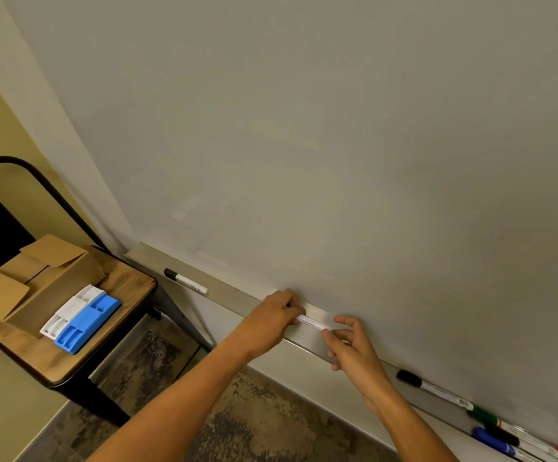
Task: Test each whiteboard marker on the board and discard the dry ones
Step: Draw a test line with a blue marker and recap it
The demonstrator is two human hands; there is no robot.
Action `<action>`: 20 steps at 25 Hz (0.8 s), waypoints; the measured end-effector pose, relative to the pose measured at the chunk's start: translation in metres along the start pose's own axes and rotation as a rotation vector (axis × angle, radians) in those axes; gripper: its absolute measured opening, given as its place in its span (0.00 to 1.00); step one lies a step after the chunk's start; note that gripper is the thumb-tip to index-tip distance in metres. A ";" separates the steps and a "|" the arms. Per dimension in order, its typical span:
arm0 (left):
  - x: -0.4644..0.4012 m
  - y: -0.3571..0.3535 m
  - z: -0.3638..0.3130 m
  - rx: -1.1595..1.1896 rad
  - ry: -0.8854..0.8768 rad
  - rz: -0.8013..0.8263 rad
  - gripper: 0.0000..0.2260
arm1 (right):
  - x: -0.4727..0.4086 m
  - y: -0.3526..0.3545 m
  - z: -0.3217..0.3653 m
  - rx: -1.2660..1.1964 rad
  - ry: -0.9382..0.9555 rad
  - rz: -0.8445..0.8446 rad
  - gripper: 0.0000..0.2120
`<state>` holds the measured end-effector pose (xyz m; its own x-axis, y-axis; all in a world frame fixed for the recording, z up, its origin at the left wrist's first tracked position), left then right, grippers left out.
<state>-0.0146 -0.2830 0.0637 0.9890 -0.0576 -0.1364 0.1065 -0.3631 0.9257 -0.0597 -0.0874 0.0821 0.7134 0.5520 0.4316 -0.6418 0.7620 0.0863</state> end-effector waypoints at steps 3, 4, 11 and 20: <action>0.007 -0.005 0.047 -0.097 0.039 -0.004 0.09 | -0.005 0.009 -0.009 0.012 -0.048 0.005 0.13; 0.009 -0.004 0.059 -0.082 0.073 0.005 0.08 | -0.006 0.013 -0.013 0.022 -0.061 -0.002 0.12; 0.020 0.000 0.146 -0.146 0.256 0.087 0.12 | -0.017 0.039 -0.043 0.119 -0.157 -0.093 0.08; 0.033 0.006 0.186 -0.297 0.358 0.102 0.19 | -0.019 0.076 -0.075 0.296 -0.185 -0.266 0.03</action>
<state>0.0000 -0.4601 -0.0014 0.9637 0.2638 0.0420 -0.0194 -0.0880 0.9959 -0.1007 -0.0143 0.0134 0.8200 0.2590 0.5105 -0.5143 0.7247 0.4585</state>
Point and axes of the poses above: each hand's wrist, its own x-axis away from the middle knuckle, its own y-axis out of the back of the hand, z = x × y, the point moved 3 cm from there along -x, towards the middle knuckle, and after that the axes turned 5 degrees about z, right-handed, at the moved point
